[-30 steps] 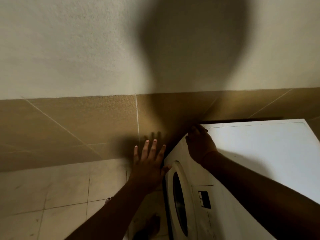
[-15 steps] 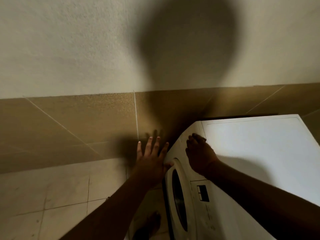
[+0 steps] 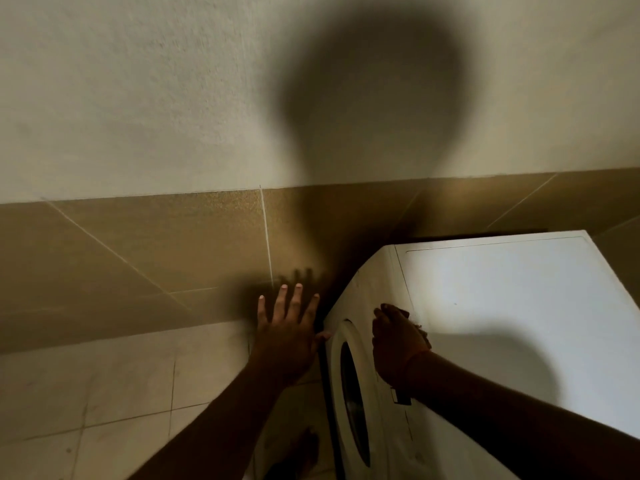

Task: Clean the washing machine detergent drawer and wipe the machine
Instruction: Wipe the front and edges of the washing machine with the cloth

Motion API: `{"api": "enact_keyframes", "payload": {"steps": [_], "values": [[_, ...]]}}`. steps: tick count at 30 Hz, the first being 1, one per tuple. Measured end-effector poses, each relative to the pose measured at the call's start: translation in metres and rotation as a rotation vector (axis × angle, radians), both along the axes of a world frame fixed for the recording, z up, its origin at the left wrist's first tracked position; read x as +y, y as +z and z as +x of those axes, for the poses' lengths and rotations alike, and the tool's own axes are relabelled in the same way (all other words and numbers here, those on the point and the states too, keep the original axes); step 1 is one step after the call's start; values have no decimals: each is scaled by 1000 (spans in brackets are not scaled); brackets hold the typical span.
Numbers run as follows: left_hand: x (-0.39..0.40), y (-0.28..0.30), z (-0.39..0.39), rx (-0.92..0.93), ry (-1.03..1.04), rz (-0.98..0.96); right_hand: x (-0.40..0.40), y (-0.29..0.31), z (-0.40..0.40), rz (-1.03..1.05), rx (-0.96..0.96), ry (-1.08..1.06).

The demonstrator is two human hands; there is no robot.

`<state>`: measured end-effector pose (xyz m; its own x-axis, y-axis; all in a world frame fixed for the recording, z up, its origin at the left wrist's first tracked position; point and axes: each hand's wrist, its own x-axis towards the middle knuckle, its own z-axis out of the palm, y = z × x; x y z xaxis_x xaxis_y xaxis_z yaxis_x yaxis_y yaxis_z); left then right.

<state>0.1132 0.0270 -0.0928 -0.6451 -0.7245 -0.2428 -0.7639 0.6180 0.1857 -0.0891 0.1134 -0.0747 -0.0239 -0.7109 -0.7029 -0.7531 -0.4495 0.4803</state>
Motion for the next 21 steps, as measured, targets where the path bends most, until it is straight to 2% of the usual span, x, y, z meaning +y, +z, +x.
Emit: {"api": "enact_keyframes", "payload": {"steps": [3, 4, 6, 8, 9, 10, 12, 13, 16, 18, 19, 21], "values": [[1, -3, 4, -6, 15, -7, -5, -18, 4, 8, -18, -54], [2, -3, 5, -8, 18, -10, -5, -27, 7, -22, -86, -208], [5, -4, 3, 0, 17, -25, -6, -37, 16, -153, -373, -616], [6, -2, 1, 17, 5, -51, -5, -36, 28, -178, -448, -755], [5, -3, 1, 22, -5, -62, -8, -38, 26, -131, -443, -706], [4, -4, 2, 20, -15, -73, -8, -46, 22, -58, -382, -567], [1, -7, 8, 1, -13, -85, -4, -47, 19, 80, -46, -278], [-1, -9, 11, -13, -1, -85, -3, -48, 15, 174, 62, -184], [0, -12, 15, -45, 17, -51, 9, -50, 4, 27, -102, -466], [3, -12, 14, -42, 11, -40, 3, -55, 5, 0, -187, -455], [4, -12, 14, -39, 5, -39, -2, -61, 8, -26, -159, -400], [5, -12, 16, -36, -11, -41, -13, -63, 16, -111, -199, -435]]}}
